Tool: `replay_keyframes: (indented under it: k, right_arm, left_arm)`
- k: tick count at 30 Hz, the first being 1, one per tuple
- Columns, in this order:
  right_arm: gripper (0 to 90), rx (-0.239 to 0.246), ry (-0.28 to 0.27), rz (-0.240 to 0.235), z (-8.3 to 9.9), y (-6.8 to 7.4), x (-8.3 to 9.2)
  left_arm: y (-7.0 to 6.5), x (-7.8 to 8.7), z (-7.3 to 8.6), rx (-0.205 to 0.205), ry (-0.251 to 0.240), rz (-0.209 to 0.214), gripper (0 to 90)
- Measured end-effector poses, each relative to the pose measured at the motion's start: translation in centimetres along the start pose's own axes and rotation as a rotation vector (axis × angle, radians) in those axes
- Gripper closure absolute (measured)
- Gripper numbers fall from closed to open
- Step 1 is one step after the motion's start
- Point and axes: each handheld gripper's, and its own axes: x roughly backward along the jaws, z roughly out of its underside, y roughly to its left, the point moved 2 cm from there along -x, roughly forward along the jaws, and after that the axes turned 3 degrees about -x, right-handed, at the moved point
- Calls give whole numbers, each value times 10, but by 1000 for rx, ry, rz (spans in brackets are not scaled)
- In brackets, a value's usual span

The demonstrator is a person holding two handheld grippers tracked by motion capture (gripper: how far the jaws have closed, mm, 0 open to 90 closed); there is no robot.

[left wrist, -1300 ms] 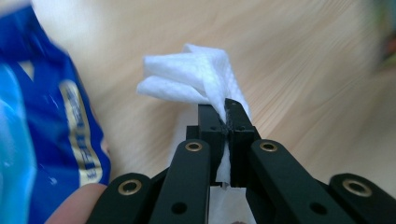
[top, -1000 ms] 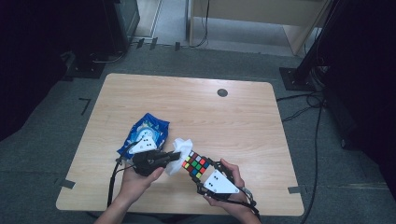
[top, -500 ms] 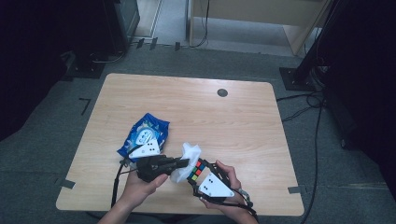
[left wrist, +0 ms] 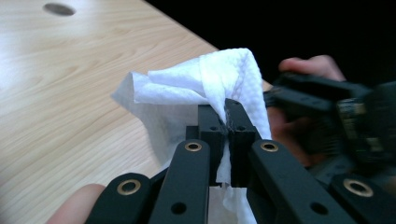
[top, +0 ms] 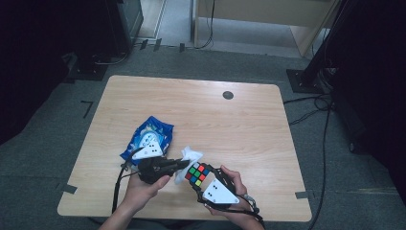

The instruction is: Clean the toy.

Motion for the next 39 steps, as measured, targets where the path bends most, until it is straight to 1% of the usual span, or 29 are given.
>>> replay_keyframes:
  k: [3,4,5,7,10,12,13,14,16,17,18,19,21,22,23,24,27,28,29,30,31,34,35,36,37,38,39]
  right_arm:
    - [346,-2,-3,1,0,-1,1]
    - [346,-3,-5,2,-1,-1,1]
    - [346,-3,-6,4,-1,-1,2]
    - [347,1,-12,6,-2,-1,2]
    - [346,-2,-18,8,-3,-1,3]
    - [346,-3,-22,9,-4,-1,4]
    - [347,-3,-22,9,-4,-1,4]
    - [347,-3,-20,8,-3,-1,4]
    - [347,-4,-17,6,-3,-1,4]
    - [347,-5,-13,7,-2,-1,3]
    - [346,-8,-9,7,-2,-2,3]
    - [347,-6,-4,7,-1,-2,2]
    - [347,-10,0,9,0,-3,1]
    - [347,-13,0,14,0,-3,1]
    - [347,-13,0,14,0,-3,1]
    - [347,-15,-2,15,0,-3,2]
    - [346,-18,-14,22,-2,-5,4]
    - [346,-18,-14,22,-2,-5,4]
    - [346,-27,-12,29,-2,-7,5]
    - [346,-27,-12,29,-2,-7,5]
    - [347,-30,-9,34,-1,-8,5]
    - [346,-41,-6,41,1,-11,5]
    - [346,-42,-7,40,1,-12,5]
    - [346,-44,-7,44,1,-13,5]
    - [346,-45,-6,45,1,-13,5]
    - [346,-45,-6,45,1,-13,5]
    - [346,-46,-6,45,1,-13,5]
  left_arm:
    - [-5,3,-3,-31,-12,30,886]
    - [-5,4,-3,-42,-15,35,886]
    - [-5,4,-3,-43,-15,31,885]
    - [-1,3,-1,-42,3,-9,885]
    - [8,0,4,-13,29,-52,886]
    - [13,-2,8,-10,52,-88,886]
    - [15,-3,9,9,50,-82,886]
    - [15,-4,9,14,54,-81,886]
    - [13,-4,9,10,50,-76,886]
    - [10,-3,8,11,37,-63,885]
    - [7,-2,6,1,28,-45,886]
    - [3,-2,4,-14,23,-35,885]
    - [-2,-1,1,-40,26,-47,885]
    - [-1,-1,1,-40,27,-51,884]
    - [0,-2,2,-36,31,-62,884]
    - [3,-3,3,-37,45,-89,883]
    - [16,-6,11,-10,83,-184,870]
    - [20,-7,14,-11,97,-221,870]
    - [26,-9,18,-23,122,-268,838]
    - [26,-9,18,-23,122,-268,814]
    - [28,-10,20,-28,131,-277,814]
    - [31,-14,23,-20,132,-282,714]
    - [31,-14,23,-16,127,-286,677]
    - [30,-13,21,-9,112,-295,597]
    - [30,-13,21,-9,112,-295,571]
    - [30,-11,20,1,98,-289,571]
    - [29,-9,18,11,83,-286,542]
